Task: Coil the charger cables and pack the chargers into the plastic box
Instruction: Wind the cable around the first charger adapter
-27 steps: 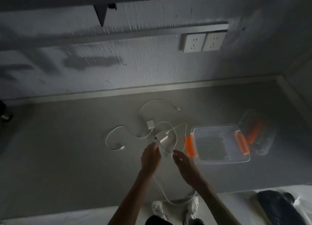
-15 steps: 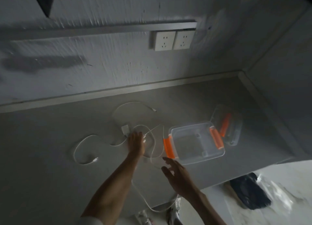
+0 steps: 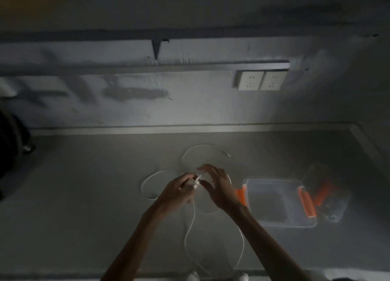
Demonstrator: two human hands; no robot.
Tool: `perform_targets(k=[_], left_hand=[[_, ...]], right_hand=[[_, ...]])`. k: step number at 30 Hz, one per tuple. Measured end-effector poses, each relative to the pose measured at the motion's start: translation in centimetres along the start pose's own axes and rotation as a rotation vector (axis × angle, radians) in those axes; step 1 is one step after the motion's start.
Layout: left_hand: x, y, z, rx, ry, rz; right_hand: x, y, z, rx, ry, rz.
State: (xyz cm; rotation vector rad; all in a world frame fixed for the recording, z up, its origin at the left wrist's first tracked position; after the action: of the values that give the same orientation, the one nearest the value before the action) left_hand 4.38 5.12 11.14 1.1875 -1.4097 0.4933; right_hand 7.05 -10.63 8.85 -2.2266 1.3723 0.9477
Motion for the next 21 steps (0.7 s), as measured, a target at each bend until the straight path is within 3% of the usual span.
perform_targets(k=[2,8,13,17,21], left_hand=[[2.2,2.2,-0.8,0.027,0.093,0.039],[8.6,8.7,-4.2,0.033,0.533,0.388],[12.0,10.8,-6.0,0.123,0.429,0.591],[7.3,6.4,-4.7,0.332,0.29,0.348],[2.0,0.6,-0.3,0.307,0.262,0.153]], right_hand=[[-1.0,-0.9,-0.3,0.02,0.005,-0.009],[1.1,-2.2,-0.3,-0.047,-0.079,0.127],[2.5,-3.1,0.1,-0.109,-0.19,0.165],[0.6,-3.9,-1.1,-0.068,-0.554,0.15],[-2.5,-5.0,-3.2,-0.016,-0.743,0.054]])
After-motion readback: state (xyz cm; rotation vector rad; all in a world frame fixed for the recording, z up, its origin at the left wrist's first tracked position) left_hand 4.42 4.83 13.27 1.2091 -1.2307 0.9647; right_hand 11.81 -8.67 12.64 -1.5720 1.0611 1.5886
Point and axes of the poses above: each hand's wrist, its own y-axis away from the middle knuckle, its own z-axis out of the palm, x = y × z, the point moved 4 cm from there along -y, towards the middle knuckle, and after that the axes turned 15 degrees about -x, right-handed, at the moved point
